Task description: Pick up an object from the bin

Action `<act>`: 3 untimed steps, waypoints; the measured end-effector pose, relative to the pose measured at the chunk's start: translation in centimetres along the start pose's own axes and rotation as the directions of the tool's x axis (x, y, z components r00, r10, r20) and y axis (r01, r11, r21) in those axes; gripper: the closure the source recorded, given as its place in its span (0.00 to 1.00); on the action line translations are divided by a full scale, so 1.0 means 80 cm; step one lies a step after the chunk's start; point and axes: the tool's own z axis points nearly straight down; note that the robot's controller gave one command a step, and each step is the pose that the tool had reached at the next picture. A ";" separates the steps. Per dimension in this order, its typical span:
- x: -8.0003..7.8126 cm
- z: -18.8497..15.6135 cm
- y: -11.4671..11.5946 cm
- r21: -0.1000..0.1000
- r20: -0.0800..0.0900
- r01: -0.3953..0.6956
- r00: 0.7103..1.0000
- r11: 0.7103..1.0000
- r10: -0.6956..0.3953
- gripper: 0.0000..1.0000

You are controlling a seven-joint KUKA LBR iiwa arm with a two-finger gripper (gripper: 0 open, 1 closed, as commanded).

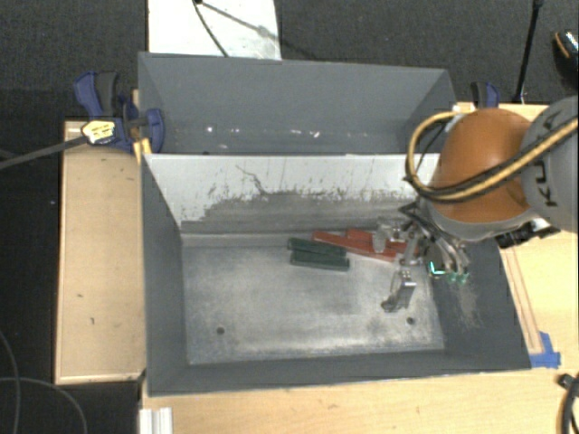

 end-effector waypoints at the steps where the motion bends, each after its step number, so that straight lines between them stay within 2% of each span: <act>1: -0.074 0.106 0.025 -0.001 0.007 0.019 1.000 1.000 -0.019 0.00; 2: -0.065 0.106 0.076 -0.003 0.007 -0.202 0.979 0.979 0.202 0.00; 3: -0.067 0.102 0.074 -0.003 0.013 -0.201 0.980 0.980 0.201 1.00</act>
Offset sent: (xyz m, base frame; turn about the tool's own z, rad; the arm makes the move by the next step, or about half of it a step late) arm 0.0579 0.0176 -0.0815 -0.0161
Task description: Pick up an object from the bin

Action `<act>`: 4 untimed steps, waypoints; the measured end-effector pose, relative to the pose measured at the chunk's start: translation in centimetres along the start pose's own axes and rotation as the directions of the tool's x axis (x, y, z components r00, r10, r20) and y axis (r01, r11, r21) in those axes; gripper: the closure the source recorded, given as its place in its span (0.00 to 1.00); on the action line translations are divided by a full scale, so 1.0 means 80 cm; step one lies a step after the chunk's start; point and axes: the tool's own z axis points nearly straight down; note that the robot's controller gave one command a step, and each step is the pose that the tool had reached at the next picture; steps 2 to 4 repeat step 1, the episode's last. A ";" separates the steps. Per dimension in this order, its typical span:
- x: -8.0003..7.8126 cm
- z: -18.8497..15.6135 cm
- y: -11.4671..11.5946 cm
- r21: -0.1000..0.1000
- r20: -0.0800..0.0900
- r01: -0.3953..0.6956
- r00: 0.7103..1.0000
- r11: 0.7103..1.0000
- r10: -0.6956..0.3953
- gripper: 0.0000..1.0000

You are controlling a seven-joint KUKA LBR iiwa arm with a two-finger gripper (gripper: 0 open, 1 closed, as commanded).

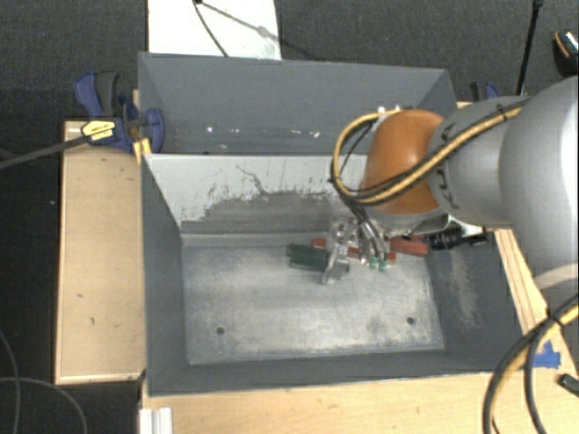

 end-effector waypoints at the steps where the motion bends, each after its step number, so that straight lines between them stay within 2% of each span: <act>1: 0.004 -0.182 -0.007 0.000 0.003 0.061 0.998 0.998 -0.061 1.00; 4: 0.004 -0.182 -0.007 0.000 0.003 0.061 0.998 0.998 -0.061 1.00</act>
Offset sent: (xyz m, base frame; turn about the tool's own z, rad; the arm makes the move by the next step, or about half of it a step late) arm -0.0082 -0.0042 0.1401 -0.0626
